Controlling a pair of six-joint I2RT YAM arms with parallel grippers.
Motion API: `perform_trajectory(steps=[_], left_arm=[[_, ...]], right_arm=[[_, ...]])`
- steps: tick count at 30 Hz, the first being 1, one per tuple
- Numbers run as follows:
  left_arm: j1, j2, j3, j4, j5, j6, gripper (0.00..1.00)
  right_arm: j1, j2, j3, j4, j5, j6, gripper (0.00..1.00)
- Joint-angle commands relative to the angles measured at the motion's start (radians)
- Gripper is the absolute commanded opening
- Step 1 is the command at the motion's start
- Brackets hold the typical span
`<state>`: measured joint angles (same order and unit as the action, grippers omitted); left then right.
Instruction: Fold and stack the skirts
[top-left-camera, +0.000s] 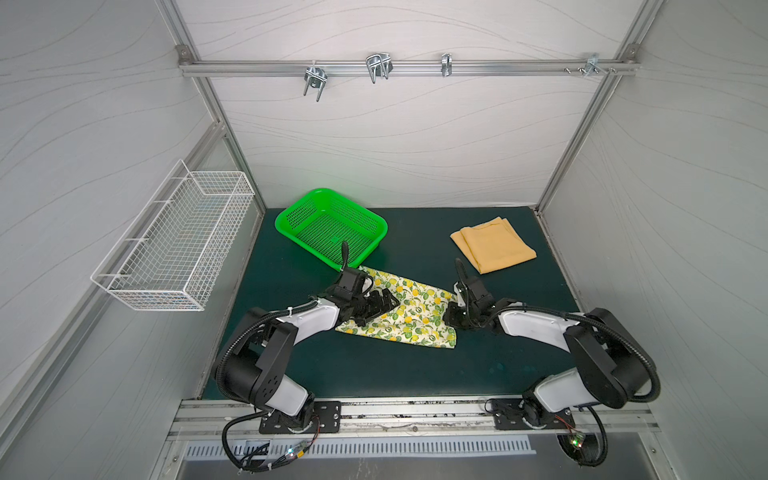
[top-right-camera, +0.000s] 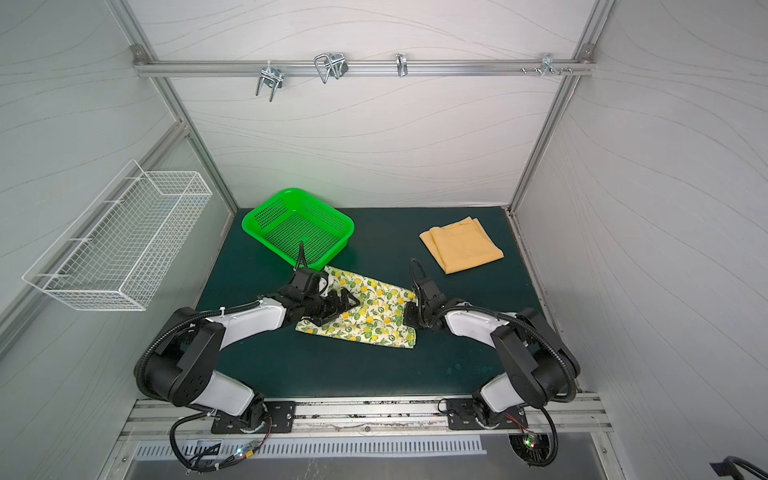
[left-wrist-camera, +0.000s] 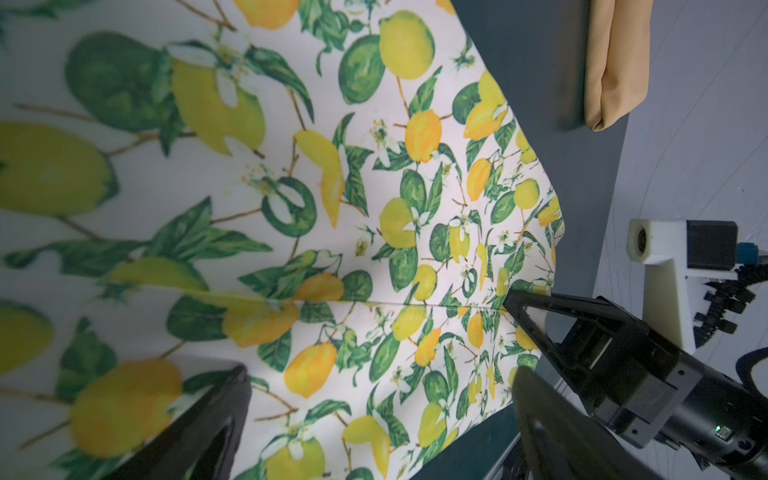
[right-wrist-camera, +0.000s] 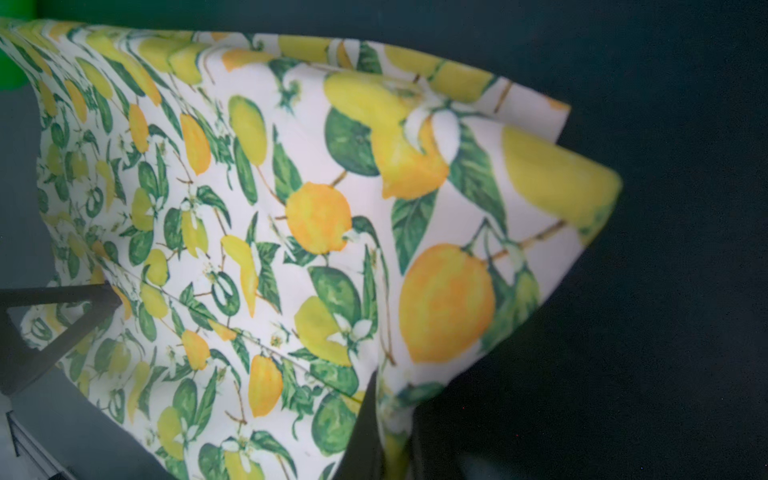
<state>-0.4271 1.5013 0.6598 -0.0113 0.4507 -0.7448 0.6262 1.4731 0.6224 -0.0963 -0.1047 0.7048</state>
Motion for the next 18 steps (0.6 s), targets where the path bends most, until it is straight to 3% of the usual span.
perform_trajectory(steps=[1, 8, 18], left_arm=[[-0.012, -0.053, 0.024, -0.062, -0.01, -0.009, 0.99], [-0.121, -0.143, 0.133, -0.142, -0.052, -0.029, 0.99], [-0.291, -0.11, 0.133, 0.009, -0.07, -0.138, 0.99]], right_arm=[[0.012, 0.009, 0.046, -0.142, -0.008, -0.037, 0.01], [0.009, -0.02, 0.143, -0.27, 0.058, -0.114, 0.0], [-0.042, -0.017, 0.221, -0.358, 0.057, -0.18, 0.0]])
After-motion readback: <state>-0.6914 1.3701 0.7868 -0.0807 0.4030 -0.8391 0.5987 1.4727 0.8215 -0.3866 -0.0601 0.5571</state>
